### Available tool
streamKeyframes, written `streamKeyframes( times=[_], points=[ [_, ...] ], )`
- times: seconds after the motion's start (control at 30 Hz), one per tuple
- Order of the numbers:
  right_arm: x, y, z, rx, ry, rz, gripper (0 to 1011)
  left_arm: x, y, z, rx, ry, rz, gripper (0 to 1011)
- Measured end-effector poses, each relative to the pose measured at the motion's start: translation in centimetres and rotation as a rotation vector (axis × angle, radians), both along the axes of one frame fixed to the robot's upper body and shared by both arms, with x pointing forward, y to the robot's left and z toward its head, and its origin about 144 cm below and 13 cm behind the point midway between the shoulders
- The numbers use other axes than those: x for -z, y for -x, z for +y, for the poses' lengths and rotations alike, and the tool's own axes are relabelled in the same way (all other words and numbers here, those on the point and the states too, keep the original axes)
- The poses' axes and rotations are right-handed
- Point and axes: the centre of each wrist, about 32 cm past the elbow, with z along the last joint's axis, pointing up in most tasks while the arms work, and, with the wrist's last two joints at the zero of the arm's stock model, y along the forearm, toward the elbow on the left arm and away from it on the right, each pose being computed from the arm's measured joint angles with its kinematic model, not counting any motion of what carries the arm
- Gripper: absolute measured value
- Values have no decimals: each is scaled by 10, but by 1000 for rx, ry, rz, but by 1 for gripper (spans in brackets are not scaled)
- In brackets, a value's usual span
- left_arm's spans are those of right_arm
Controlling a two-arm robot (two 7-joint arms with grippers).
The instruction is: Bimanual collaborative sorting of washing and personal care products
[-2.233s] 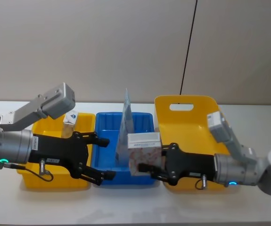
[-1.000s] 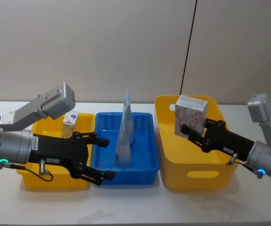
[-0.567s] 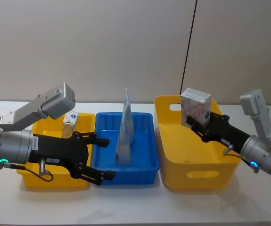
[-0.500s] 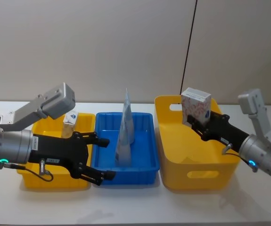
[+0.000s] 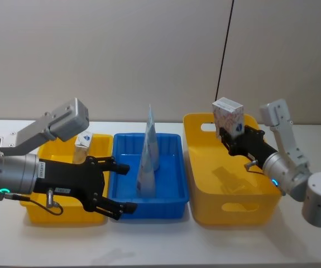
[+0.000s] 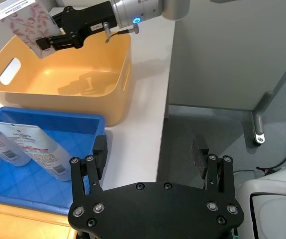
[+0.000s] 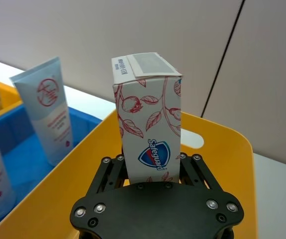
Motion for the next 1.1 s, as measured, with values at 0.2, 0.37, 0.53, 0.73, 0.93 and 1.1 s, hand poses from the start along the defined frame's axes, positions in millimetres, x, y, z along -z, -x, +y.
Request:
streamKeyframes(
  times=[0.2, 0.37, 0.53, 0.73, 0.93, 1.1],
  points=[
    [3, -10, 14, 54, 6, 2, 374, 0, 0, 0, 0, 0, 0, 1001],
    [4, -15, 23, 85, 8, 3, 374, 0, 0, 0, 0, 0, 0, 1001],
    [5, -21, 31, 110, 11, 6, 374, 0, 0, 0, 0, 0, 0, 1001],
    [6, -25, 39, 134, 14, 6, 374, 0, 0, 0, 0, 0, 0, 1001],
    [6, -28, 44, 160, 17, 0, 375, 0, 0, 0, 0, 0, 0, 1001],
    [6, -29, 46, 173, 18, -7, 553, 0, 0, 0, 0, 0, 0, 1001]
  ],
)
